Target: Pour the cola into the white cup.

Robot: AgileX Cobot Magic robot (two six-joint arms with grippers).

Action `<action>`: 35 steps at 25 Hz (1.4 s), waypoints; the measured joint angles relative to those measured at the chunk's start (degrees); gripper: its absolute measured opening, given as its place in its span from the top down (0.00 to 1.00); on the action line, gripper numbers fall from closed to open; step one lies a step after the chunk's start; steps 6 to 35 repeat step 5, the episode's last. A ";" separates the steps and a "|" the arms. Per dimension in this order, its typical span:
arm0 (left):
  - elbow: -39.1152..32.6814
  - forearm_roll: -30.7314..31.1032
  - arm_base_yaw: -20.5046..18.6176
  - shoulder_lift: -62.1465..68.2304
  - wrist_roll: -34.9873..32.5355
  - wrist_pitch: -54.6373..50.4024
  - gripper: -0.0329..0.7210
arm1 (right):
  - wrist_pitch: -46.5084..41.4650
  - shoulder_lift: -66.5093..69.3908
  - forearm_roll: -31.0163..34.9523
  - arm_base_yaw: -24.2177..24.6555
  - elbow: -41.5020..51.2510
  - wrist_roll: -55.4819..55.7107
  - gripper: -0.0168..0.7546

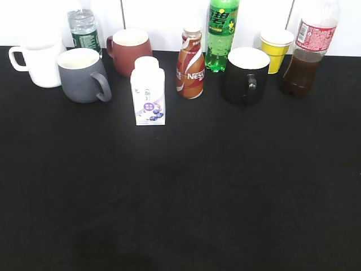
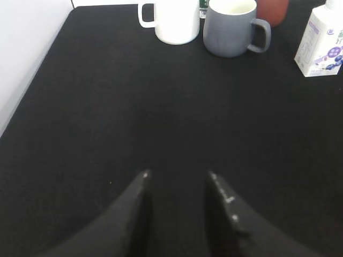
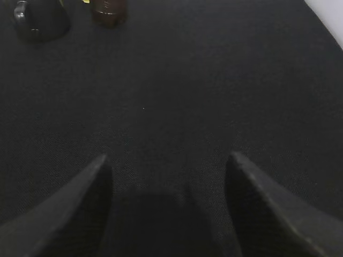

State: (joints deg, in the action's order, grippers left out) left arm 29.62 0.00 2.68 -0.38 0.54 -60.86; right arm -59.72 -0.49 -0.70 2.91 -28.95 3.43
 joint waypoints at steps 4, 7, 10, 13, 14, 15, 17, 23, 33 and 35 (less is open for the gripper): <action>0.00 0.38 0.00 0.00 0.00 0.00 0.65 | 0.00 0.00 0.00 0.00 0.00 0.00 0.33; 0.00 0.00 0.00 0.00 0.00 0.00 0.65 | 0.00 0.00 0.00 0.00 0.00 0.00 0.33; 0.00 0.00 0.00 0.00 0.00 0.00 0.65 | 0.00 0.00 0.00 0.00 0.00 0.00 0.33; 0.00 0.00 0.00 0.00 0.00 0.00 0.65 | 0.00 0.00 0.00 0.00 0.00 0.00 0.33; 0.00 0.00 0.00 0.00 0.00 0.00 0.65 | 0.00 0.00 0.00 0.00 0.00 0.00 0.33; 0.00 0.00 0.00 0.00 0.00 0.00 0.65 | 0.00 0.00 0.00 0.00 0.00 0.00 0.33; 0.00 0.00 0.00 0.00 0.00 0.00 0.65 | 0.00 0.00 0.00 0.00 0.00 0.00 0.33; 0.00 0.00 0.00 0.00 0.00 0.00 0.65 | 0.00 0.00 0.00 0.00 0.00 0.00 0.33; 0.00 0.00 0.00 0.00 0.00 0.00 0.65 | 0.00 0.00 0.00 0.00 0.00 0.00 0.33; 0.00 0.00 0.00 0.00 0.00 0.00 0.65 | 0.00 0.00 0.00 0.00 0.00 0.00 0.33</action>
